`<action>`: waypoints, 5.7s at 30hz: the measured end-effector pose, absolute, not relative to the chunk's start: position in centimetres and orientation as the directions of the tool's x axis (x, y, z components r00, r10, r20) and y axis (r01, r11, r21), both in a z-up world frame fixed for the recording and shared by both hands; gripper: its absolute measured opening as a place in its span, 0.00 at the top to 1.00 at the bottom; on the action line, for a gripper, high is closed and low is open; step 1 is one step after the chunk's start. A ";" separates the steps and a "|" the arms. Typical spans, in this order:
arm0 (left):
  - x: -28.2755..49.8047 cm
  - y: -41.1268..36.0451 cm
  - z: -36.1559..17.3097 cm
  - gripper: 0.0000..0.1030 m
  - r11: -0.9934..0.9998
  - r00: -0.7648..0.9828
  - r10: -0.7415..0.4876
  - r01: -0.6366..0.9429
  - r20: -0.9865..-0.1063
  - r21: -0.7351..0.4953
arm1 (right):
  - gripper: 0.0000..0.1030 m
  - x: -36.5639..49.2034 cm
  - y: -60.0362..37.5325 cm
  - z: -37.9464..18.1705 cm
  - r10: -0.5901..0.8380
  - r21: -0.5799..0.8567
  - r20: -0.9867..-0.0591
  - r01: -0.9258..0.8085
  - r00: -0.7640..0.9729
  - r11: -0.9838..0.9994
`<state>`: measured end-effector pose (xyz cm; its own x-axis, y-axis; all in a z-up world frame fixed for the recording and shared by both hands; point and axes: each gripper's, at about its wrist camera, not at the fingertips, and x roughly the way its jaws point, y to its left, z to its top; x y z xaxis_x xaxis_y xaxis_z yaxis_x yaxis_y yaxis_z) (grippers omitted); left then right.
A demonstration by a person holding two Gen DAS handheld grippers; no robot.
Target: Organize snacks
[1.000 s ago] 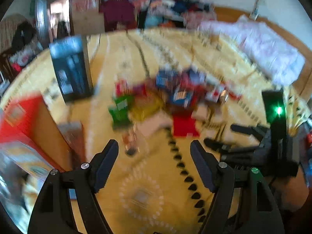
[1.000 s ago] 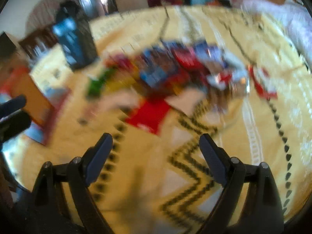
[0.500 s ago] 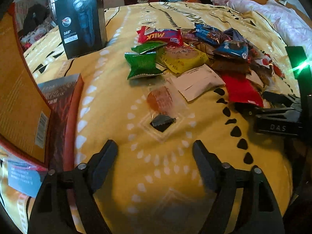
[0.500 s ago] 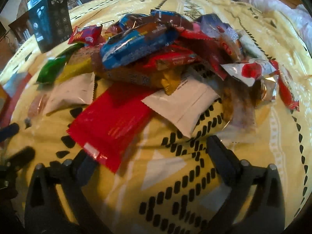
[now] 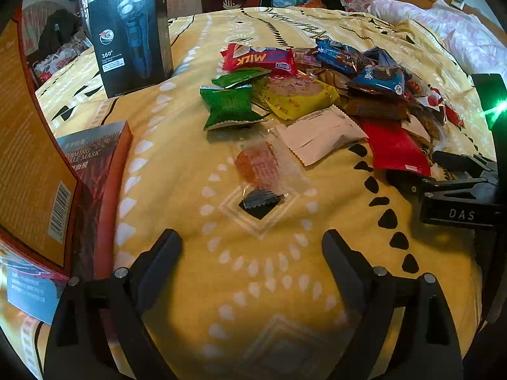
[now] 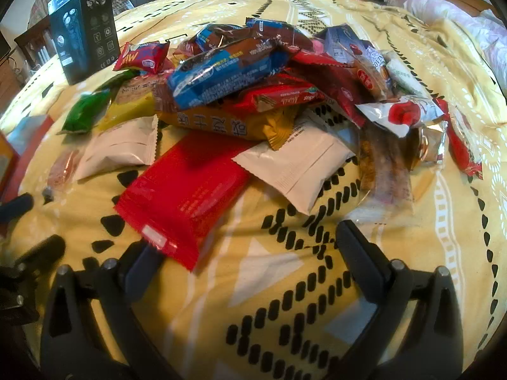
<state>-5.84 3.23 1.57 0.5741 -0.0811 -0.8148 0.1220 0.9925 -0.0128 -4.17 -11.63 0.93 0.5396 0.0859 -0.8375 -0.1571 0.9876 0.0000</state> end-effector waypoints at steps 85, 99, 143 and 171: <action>-8.5 3.8 2.3 0.06 0.991 0.609 -0.111 0.124 -0.786 -0.043 | 0.00 -4.2 -11.6 0.9 0.083 -0.001 -0.838 -0.154 0.540 0.988; -1.5 4.6 2.7 0.10 0.972 0.586 -0.213 0.049 -0.782 -0.229 | 0.00 -4.2 -11.6 0.9 0.080 -0.005 -0.838 -0.154 0.539 0.988; -5.7 5.9 4.1 0.64 0.956 0.563 -0.284 0.101 -0.776 -0.277 | 0.72 -9.7 -14.4 5.4 0.287 0.249 -0.879 -0.145 0.380 0.958; -5.6 5.8 3.8 0.64 0.946 0.551 -0.319 0.134 -0.771 -0.295 | 0.51 -11.1 -13.0 5.6 0.266 0.190 -0.891 -0.230 0.368 0.955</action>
<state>-5.58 5.79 3.76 0.5514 -0.3185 -0.7710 0.1335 0.9460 -0.2953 -11.08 -13.02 5.56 0.3681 0.2657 -0.8910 -0.2298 0.9546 0.1897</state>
